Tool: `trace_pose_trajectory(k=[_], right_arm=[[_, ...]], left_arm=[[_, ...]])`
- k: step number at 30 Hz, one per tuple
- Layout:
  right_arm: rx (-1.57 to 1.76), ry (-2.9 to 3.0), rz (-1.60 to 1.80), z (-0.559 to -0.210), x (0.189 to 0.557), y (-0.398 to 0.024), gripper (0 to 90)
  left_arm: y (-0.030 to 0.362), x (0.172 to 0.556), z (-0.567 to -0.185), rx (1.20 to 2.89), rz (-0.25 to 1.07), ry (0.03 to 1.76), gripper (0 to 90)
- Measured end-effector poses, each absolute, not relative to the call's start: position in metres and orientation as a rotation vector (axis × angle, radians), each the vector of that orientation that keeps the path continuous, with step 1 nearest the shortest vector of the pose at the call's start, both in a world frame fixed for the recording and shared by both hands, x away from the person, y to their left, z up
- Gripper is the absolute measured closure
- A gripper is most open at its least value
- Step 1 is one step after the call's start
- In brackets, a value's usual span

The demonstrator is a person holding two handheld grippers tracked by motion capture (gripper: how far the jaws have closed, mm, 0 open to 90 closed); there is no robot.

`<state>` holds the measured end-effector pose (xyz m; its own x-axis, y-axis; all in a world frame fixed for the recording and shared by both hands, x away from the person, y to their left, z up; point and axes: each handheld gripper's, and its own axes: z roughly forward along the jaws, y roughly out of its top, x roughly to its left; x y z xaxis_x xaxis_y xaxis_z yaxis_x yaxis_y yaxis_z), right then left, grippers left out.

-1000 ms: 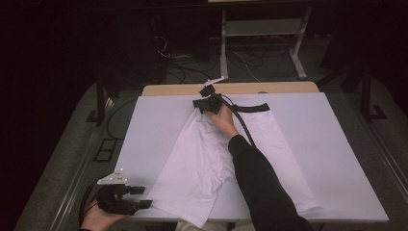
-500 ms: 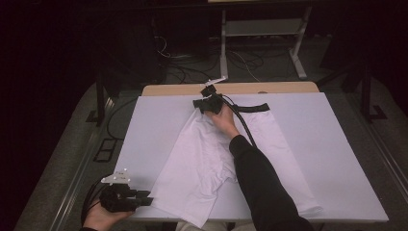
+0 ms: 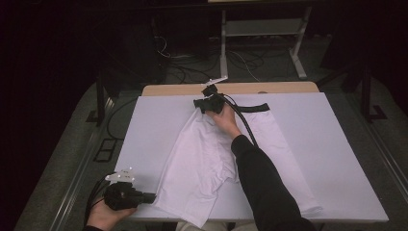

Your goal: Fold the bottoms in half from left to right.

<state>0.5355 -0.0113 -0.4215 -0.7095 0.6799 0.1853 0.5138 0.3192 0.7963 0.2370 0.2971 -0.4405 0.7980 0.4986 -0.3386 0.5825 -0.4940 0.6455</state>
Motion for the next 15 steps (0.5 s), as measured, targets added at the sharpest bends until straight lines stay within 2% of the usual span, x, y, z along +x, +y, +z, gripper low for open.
trace_pose_trajectory(k=[15], right_arm=[[1.041,2.433,1.291,-0.413,0.533,-0.018,85.6]], left_arm=[[0.279,0.238,-0.425,2.174,-0.122,0.692,88.0]])
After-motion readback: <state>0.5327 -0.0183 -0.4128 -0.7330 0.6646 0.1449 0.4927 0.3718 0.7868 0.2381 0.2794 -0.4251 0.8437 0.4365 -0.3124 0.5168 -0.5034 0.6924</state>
